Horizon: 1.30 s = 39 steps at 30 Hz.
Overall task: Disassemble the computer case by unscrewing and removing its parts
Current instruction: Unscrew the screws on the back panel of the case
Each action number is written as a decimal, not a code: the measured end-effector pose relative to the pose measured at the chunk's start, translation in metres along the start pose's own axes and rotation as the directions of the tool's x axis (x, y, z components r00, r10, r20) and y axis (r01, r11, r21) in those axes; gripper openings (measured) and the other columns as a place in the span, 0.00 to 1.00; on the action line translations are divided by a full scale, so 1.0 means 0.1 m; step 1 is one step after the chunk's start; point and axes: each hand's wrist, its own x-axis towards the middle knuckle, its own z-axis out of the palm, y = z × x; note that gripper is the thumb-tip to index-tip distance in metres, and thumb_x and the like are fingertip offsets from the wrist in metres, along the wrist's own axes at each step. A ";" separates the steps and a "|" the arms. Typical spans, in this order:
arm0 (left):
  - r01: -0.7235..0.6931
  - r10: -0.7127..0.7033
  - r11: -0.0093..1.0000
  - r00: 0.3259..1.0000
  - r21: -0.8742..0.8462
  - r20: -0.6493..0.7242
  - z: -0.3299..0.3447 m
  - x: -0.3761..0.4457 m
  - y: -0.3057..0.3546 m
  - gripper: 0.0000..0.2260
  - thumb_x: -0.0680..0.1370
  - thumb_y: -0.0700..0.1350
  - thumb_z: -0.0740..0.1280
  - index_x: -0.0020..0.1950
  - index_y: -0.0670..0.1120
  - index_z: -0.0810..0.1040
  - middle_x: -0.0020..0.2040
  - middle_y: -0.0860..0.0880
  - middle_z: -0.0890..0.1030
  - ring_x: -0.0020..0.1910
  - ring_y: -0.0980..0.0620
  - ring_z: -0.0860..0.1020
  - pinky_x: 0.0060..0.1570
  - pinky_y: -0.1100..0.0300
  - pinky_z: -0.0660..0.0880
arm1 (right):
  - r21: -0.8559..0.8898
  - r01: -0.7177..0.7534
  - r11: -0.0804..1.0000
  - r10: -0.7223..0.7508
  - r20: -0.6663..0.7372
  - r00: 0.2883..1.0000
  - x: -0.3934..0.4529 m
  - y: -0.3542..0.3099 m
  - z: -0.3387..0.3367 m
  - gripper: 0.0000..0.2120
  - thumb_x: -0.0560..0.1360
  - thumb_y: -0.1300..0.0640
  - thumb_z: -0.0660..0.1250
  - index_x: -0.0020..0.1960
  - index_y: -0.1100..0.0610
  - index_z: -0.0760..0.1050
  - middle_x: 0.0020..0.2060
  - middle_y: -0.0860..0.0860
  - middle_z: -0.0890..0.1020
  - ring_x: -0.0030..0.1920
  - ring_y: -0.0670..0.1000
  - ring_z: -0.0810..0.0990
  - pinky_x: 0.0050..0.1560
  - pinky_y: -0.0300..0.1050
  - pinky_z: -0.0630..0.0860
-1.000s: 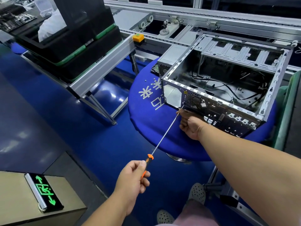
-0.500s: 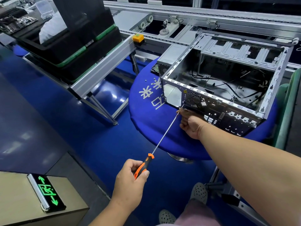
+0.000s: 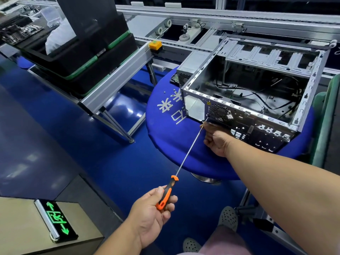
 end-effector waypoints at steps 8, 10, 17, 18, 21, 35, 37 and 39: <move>-0.269 0.409 0.694 0.911 0.668 -0.058 0.04 0.06 -0.09 0.11 0.80 0.42 0.71 0.58 0.55 0.74 0.46 0.48 0.80 0.34 0.59 0.76 0.33 0.65 0.74 | 0.007 -0.013 1.000 0.013 -0.008 1.000 -0.02 -0.01 0.03 0.10 0.82 0.49 0.66 0.44 0.52 0.80 0.22 0.44 0.63 0.25 0.45 0.60 0.34 0.38 0.65; -0.299 0.502 0.573 0.864 0.763 -0.039 0.03 0.05 -0.10 0.13 0.80 0.41 0.71 0.57 0.56 0.71 0.47 0.49 0.79 0.36 0.63 0.76 0.34 0.71 0.73 | 0.015 -0.017 1.000 0.017 -0.009 1.000 -0.03 -0.02 0.04 0.10 0.82 0.49 0.66 0.45 0.52 0.79 0.21 0.43 0.64 0.26 0.45 0.60 0.35 0.39 0.65; -0.326 0.530 0.655 0.841 0.682 -0.107 0.01 0.10 -0.12 0.07 0.80 0.42 0.71 0.53 0.52 0.76 0.43 0.48 0.83 0.35 0.55 0.80 0.33 0.66 0.74 | 0.018 -0.017 1.000 0.017 -0.001 1.000 -0.03 -0.01 0.03 0.10 0.82 0.49 0.66 0.45 0.52 0.80 0.22 0.43 0.63 0.26 0.45 0.60 0.37 0.39 0.65; -0.325 0.514 0.679 0.851 0.658 -0.109 -0.01 0.11 -0.12 0.06 0.80 0.43 0.70 0.54 0.52 0.77 0.42 0.48 0.83 0.33 0.55 0.80 0.34 0.64 0.74 | 0.016 -0.015 1.000 0.015 -0.002 1.000 -0.03 -0.01 0.03 0.10 0.82 0.49 0.66 0.45 0.52 0.80 0.22 0.44 0.63 0.27 0.45 0.60 0.37 0.38 0.65; -0.328 0.454 0.770 0.884 0.547 -0.110 -0.02 0.11 -0.13 0.03 0.83 0.43 0.68 0.56 0.49 0.81 0.40 0.48 0.85 0.33 0.54 0.79 0.31 0.61 0.74 | 0.016 -0.008 1.000 0.008 -0.005 1.000 -0.02 0.00 0.02 0.09 0.82 0.49 0.67 0.46 0.52 0.81 0.23 0.44 0.63 0.29 0.46 0.59 0.36 0.38 0.66; -0.123 0.142 0.986 0.973 0.112 -0.180 0.08 0.14 -0.08 0.11 0.87 0.50 0.63 0.60 0.45 0.81 0.43 0.44 0.81 0.31 0.52 0.75 0.27 0.60 0.68 | 0.008 -0.008 1.000 0.007 0.033 0.999 -0.02 -0.01 0.00 0.10 0.83 0.50 0.65 0.47 0.53 0.80 0.23 0.45 0.60 0.27 0.45 0.58 0.35 0.38 0.63; -0.207 0.258 0.944 0.948 0.257 -0.185 0.08 0.14 -0.10 0.06 0.86 0.46 0.65 0.61 0.49 0.79 0.48 0.47 0.79 0.33 0.53 0.76 0.30 0.60 0.71 | -0.001 -0.009 1.000 0.009 0.026 1.000 -0.02 -0.02 0.01 0.10 0.83 0.50 0.65 0.47 0.52 0.80 0.23 0.45 0.60 0.28 0.45 0.58 0.34 0.38 0.63; -0.268 0.390 0.828 0.906 0.493 -0.162 0.05 0.13 -0.14 0.10 0.84 0.41 0.65 0.60 0.55 0.75 0.49 0.48 0.80 0.34 0.57 0.77 0.33 0.62 0.74 | -0.006 -0.012 1.000 0.013 0.027 1.000 -0.03 -0.02 0.01 0.09 0.83 0.50 0.66 0.47 0.52 0.80 0.23 0.45 0.60 0.28 0.46 0.57 0.35 0.38 0.63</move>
